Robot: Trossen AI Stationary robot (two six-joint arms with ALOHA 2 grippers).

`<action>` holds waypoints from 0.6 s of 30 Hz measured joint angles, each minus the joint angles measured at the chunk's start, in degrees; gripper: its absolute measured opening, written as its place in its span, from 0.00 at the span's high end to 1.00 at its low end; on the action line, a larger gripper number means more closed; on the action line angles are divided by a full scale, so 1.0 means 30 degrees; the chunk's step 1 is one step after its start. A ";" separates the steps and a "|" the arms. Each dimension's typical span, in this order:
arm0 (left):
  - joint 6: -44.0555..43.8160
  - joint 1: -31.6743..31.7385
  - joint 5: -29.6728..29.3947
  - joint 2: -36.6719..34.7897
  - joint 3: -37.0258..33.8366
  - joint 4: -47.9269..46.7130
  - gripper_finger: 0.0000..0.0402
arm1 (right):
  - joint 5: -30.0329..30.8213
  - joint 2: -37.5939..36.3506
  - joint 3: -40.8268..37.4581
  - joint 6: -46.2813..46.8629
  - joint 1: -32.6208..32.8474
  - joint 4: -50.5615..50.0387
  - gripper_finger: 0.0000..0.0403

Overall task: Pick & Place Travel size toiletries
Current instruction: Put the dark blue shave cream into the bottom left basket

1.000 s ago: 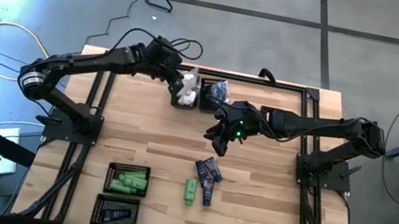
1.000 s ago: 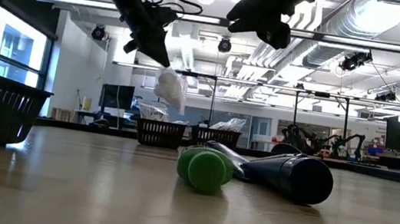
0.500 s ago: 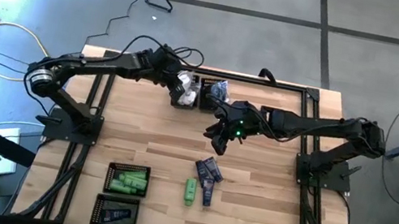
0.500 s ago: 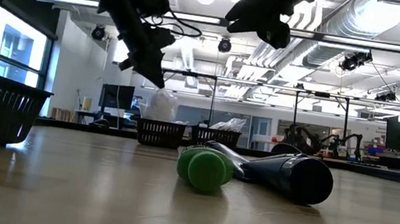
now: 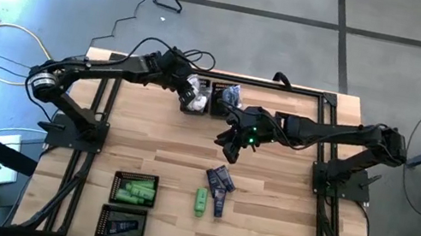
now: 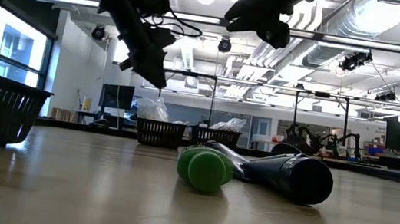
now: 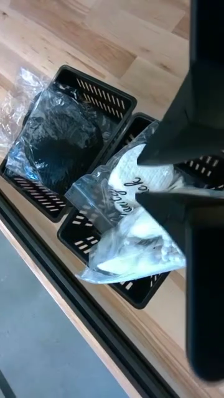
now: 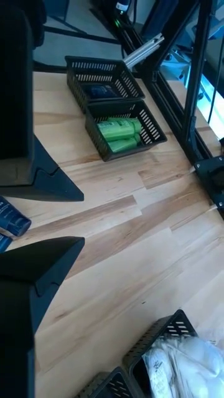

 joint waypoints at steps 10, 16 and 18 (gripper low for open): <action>-0.0005 0.0007 0.1676 0.0007 0.0956 0.0219 0.62 | -0.0002 0.0000 0.0000 0.0015 0.0000 0.0153 0.77; 0.0015 -0.0007 0.4182 0.0000 0.1903 0.0240 0.75 | -0.0004 0.0000 0.0000 0.0015 0.0131 0.0146 0.77; 0.0015 -0.0007 0.4709 0.0000 0.1912 0.0240 0.82 | -0.0004 0.0000 0.0000 -0.0015 0.0235 0.0146 0.77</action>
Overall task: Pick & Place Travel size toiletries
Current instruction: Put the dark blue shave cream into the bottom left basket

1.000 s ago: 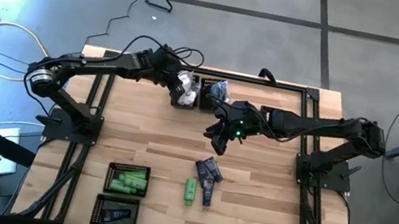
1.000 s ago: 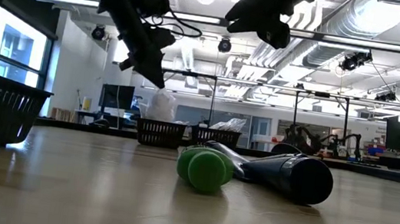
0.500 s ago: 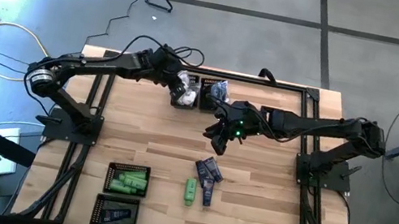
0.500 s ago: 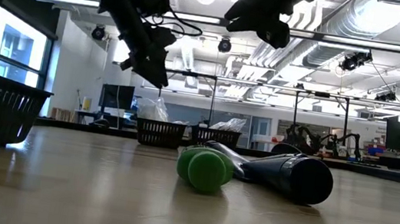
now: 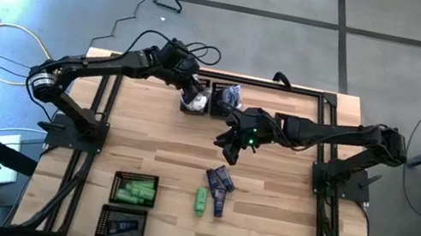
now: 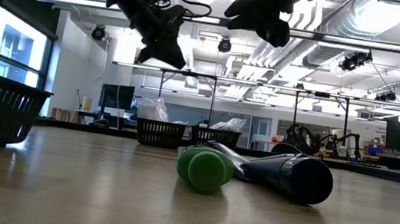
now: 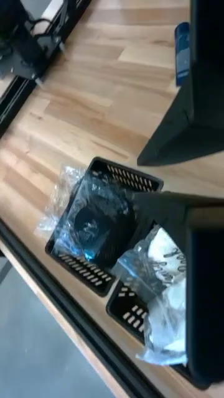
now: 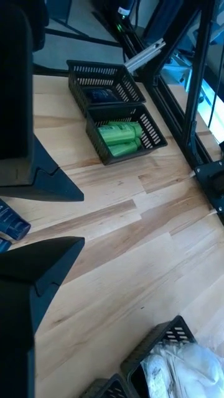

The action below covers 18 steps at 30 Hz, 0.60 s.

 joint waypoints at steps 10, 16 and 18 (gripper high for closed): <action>-0.0020 0.0000 0.0312 0.0000 0.0007 0.0007 1.00 | 0.0007 0.0000 0.0000 -0.0022 0.0099 -0.0007 0.77; -0.0073 -0.0335 0.0246 0.0000 0.0007 0.0053 1.00 | 0.0002 0.0000 0.0000 -0.0029 0.0100 -0.0007 0.77; -0.0065 -0.0777 0.0260 -0.0019 0.0007 0.0396 1.00 | 0.0007 0.0000 0.0000 -0.0033 0.0100 -0.0007 0.77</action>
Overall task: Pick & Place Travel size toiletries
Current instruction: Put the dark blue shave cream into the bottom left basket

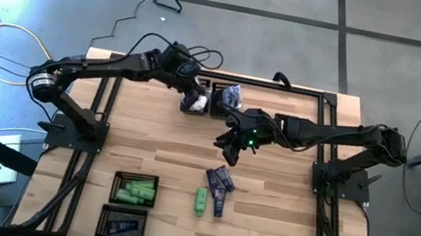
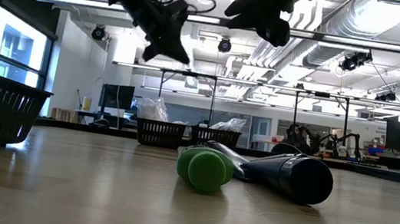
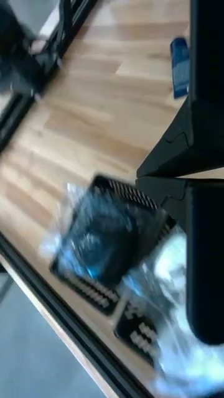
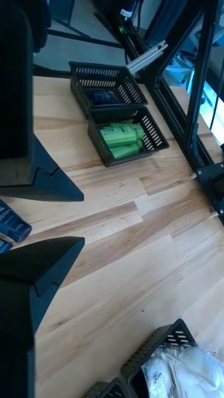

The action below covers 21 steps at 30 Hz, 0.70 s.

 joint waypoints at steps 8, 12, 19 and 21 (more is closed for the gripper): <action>0.0771 -0.3356 0.0053 -0.0822 0.0029 0.0233 1.00 | -0.0044 0.0000 0.0000 -0.0135 0.0000 -0.0003 0.77; 0.0292 -0.5109 0.0057 -0.1284 0.0029 -0.0410 1.00 | -0.0186 0.0000 0.0000 -0.0135 0.0015 -0.0007 0.77; -0.0864 -0.7572 -0.1068 -0.1547 0.0015 -0.1083 1.00 | -0.0204 0.0000 0.0000 -0.0277 0.0139 -0.0022 0.77; -0.1264 -0.8127 -0.1792 -0.1547 0.0015 -0.0827 1.00 | -0.0286 0.0000 0.0000 -0.0652 0.0238 -0.0069 0.77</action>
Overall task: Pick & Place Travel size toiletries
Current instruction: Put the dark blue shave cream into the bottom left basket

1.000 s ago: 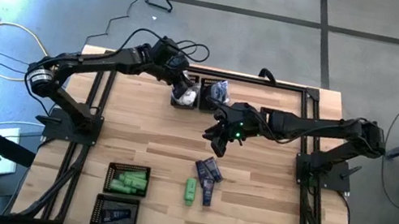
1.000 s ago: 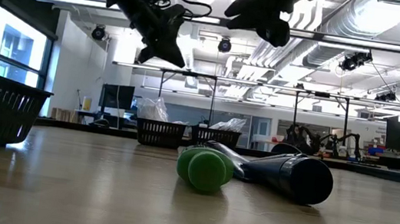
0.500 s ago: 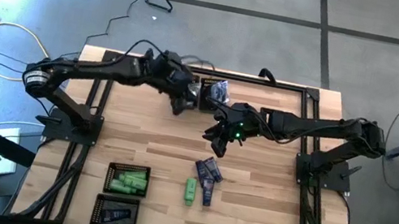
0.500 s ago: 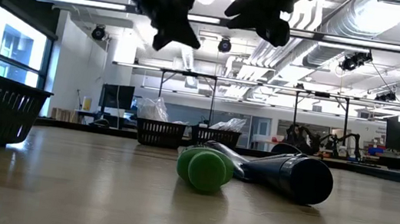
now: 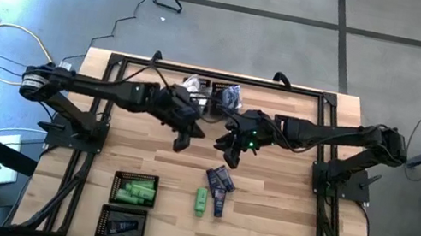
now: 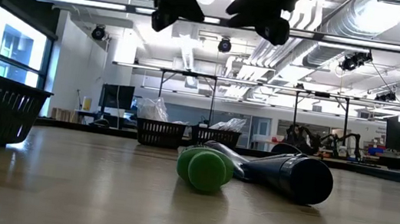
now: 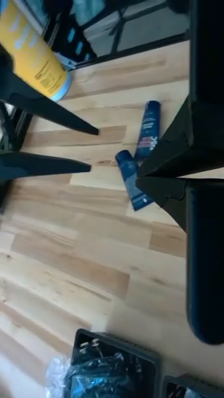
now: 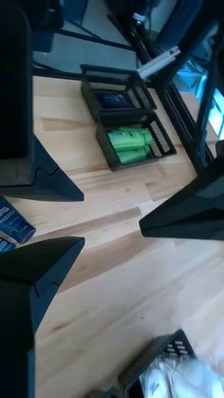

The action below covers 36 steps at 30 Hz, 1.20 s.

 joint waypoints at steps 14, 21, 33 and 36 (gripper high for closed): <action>-0.2500 -0.3786 -0.4602 0.0000 0.0000 0.0592 1.00 | -0.0299 0.0000 0.0000 -0.1506 0.0804 -0.0264 0.77; -0.0883 -0.4227 -0.4773 0.0007 -0.0002 0.0054 1.00 | 0.0443 0.0000 0.0000 -0.1264 0.0892 -0.0216 0.77; 0.1321 -0.4225 -0.5558 -0.4560 -0.1868 -0.2866 1.00 | 0.3670 0.0000 -0.0007 0.1511 0.0855 0.0553 0.77; 0.0882 -0.4225 -0.5077 -0.6359 -0.4086 -0.1718 1.00 | 0.4462 0.0000 -0.0007 0.1734 0.0855 0.0732 0.77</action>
